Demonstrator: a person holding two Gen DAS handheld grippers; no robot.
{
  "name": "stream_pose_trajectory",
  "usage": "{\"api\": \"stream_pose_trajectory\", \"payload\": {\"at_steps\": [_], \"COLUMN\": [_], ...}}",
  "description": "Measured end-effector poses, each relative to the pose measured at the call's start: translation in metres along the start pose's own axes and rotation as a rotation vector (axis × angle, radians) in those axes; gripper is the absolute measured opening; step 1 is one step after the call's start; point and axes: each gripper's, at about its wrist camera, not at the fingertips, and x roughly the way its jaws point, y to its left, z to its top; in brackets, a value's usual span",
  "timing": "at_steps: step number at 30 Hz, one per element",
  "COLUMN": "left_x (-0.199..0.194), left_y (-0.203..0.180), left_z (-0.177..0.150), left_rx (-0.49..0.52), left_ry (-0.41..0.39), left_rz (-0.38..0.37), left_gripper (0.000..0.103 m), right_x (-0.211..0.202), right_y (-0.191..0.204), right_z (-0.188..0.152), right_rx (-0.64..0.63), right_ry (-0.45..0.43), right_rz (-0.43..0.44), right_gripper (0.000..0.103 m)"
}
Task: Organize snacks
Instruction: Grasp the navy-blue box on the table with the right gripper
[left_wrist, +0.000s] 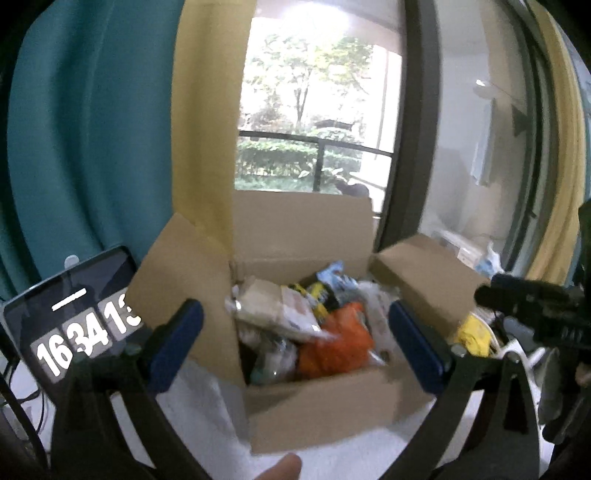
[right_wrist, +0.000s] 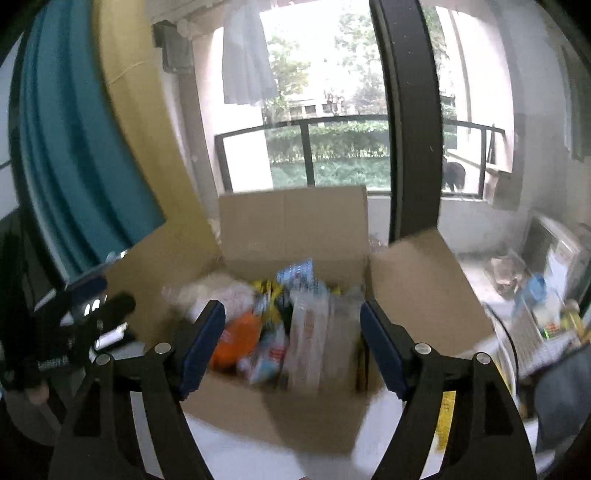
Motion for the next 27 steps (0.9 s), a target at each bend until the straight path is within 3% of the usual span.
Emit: {"api": "stream_pose_trajectory", "payload": {"at_steps": [13, 27], "left_x": [-0.073, -0.085], "left_y": [-0.031, -0.017], "left_z": [-0.072, -0.159], "left_rx": [0.04, -0.006], "left_ry": [0.065, 0.229], "left_rz": [-0.039, 0.001], "left_gripper": [0.101, 0.101], "right_x": [-0.053, -0.031], "right_y": [0.019, 0.004], "right_z": [-0.126, -0.234], "right_rx": [0.038, 0.177], "right_ry": [0.164, 0.424], "right_rz": [-0.071, -0.154], "right_gripper": [0.079, 0.079]}}
